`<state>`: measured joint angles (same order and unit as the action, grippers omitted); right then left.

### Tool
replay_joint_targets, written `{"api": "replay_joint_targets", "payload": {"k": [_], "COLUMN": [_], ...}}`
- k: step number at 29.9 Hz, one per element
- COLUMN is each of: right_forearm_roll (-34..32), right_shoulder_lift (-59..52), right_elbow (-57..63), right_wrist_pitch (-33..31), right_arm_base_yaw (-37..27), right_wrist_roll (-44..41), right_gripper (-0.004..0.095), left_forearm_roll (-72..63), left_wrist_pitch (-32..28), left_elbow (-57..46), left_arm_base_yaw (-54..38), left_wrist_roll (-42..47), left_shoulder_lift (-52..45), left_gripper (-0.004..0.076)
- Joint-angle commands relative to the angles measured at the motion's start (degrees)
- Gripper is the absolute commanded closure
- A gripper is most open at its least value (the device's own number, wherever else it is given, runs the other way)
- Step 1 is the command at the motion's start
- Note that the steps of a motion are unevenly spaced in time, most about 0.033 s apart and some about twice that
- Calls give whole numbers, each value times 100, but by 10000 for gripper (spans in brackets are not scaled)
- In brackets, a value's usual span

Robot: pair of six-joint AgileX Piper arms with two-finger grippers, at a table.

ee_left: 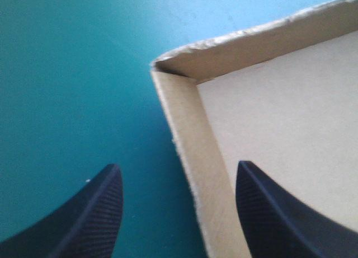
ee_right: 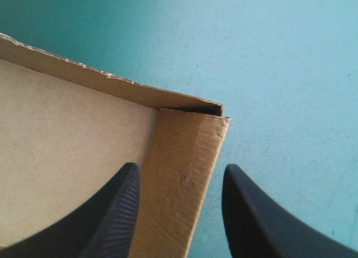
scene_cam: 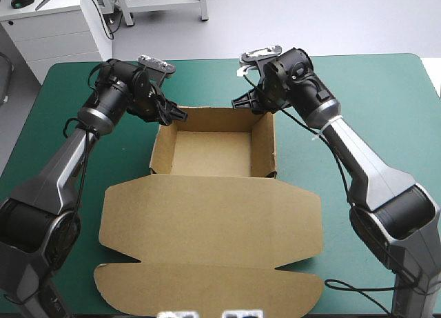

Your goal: Fold the box

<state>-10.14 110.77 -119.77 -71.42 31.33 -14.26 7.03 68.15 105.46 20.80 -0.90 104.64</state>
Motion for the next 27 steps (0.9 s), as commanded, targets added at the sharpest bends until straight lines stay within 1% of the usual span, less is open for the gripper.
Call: {"api": "replay_joint_targets", "payload": {"k": [1,4,7,9,11,13,14,15,18,22,27], "right_forearm_roll": [-170,-216,-188,122,703,1118,1155,1189,1261,1433,1742], "right_shoulder_lift": [-539,-648,-749,-764,-775,-743,-714,-711,-677,-608,-463], "right_elbow": [-209,-186,16,224,484,731,847,969,1184,1211,1211], "right_wrist_pitch": [-9,-19,-19,-19,-19,-9,-9,-9,-9,66,125], "right_arm_base_yaw": [-40,-40,-124,-284,-474,-644,-696,-754,-829,-841,-841], "right_wrist_roll": [43,10,-171,-172,-172,-89,-32,-35,8,22,155], "right_gripper": [477,476,477,477,477,477,477,477,477,481,491], "left_forearm_roll": [453,491,516,521,509,488,497,497,497,497,485], "left_wrist_pitch": [555,563,563,563,563,563,563,563,563,516,60], "left_elbow": [664,829,829,829,829,789,713,610,120,-852,-2365], "left_arm_base_yaw": [18,18,18,18,18,31,31,31,31,31,31], "left_wrist_roll": [90,122,11,6,6,-4,-8,-55,-120,-133,-133], "left_shoulder_lift": [-339,-588,-966,-1292,-1588,-1910,-2067,-2235,-2731,-3410,-4274], "left_gripper": [295,323,393,465,547,657,704,729,731,731,731]}}
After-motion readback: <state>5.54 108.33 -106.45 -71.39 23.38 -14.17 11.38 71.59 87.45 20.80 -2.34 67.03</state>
